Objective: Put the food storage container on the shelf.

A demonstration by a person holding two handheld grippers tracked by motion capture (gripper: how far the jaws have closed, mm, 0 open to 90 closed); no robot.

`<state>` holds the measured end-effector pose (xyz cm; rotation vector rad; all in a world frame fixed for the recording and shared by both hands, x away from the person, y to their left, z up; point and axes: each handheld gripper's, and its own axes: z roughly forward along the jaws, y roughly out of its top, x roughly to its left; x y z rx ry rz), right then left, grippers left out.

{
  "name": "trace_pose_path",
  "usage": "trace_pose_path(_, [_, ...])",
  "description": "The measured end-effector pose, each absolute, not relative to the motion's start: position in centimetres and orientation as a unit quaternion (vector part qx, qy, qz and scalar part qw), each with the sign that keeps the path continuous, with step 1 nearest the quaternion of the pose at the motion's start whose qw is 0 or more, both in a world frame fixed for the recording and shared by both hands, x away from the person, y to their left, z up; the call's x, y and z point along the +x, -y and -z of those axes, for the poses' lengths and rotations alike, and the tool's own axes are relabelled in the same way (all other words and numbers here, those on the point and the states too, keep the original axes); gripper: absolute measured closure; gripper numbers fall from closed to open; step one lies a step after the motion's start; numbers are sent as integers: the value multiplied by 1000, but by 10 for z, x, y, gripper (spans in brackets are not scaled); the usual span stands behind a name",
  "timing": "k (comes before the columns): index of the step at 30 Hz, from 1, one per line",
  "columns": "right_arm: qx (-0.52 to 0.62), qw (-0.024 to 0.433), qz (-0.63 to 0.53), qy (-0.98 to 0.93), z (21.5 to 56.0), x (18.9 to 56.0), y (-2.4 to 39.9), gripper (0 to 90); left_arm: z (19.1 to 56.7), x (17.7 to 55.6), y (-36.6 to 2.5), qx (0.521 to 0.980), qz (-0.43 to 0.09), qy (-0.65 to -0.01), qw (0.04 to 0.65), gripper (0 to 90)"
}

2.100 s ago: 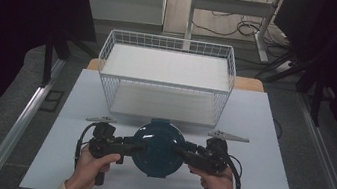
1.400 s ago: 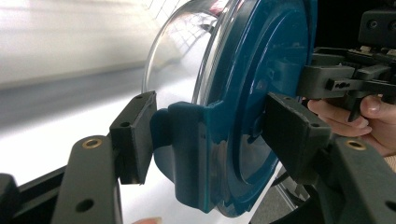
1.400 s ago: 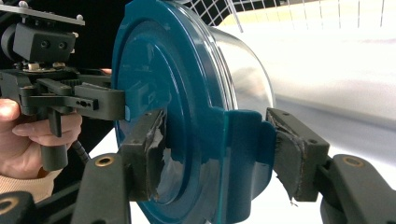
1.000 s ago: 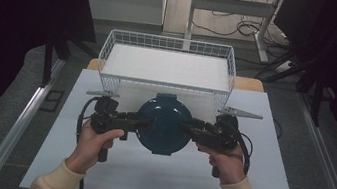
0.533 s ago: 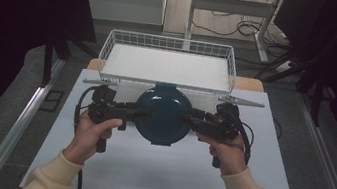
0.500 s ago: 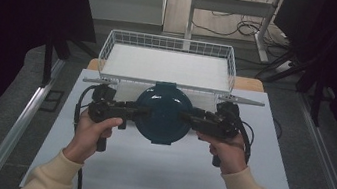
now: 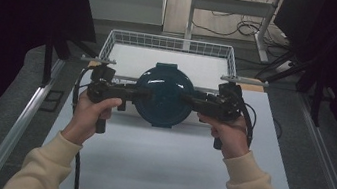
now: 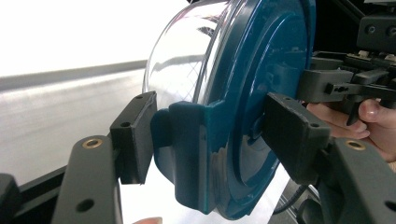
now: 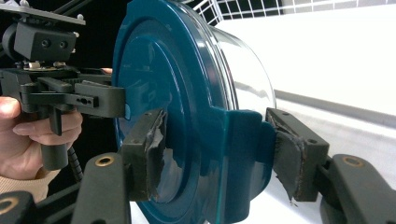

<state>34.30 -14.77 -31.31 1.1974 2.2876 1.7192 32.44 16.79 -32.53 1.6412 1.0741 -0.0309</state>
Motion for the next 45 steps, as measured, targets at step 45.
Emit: trace_pose_path(45, [407, -6, -558, -723, 281, 452, 142, 398, 285, 434, -172, 698, 14, -469, 541, 368])
